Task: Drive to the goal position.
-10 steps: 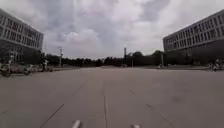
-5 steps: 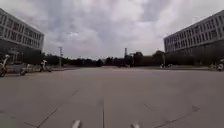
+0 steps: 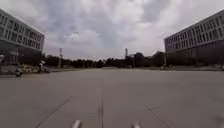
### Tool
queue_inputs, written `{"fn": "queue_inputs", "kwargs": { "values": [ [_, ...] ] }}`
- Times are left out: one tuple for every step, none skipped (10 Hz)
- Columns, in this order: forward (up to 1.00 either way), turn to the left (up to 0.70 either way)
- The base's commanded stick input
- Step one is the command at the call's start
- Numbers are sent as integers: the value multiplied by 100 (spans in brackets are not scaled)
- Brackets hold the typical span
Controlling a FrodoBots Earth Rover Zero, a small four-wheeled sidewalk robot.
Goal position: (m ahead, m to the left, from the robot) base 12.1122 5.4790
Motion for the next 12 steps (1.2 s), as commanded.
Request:
{"fn": "queue_inputs", "kwargs": {
  "values": [
    [85, 0],
    [85, 0],
    [85, 0],
    [85, 0],
    [85, 0],
    [85, 0],
    [85, 0],
    [85, 0],
    [85, 0],
    [85, 0],
    [85, 3],
    [85, 12]
  ]
}}
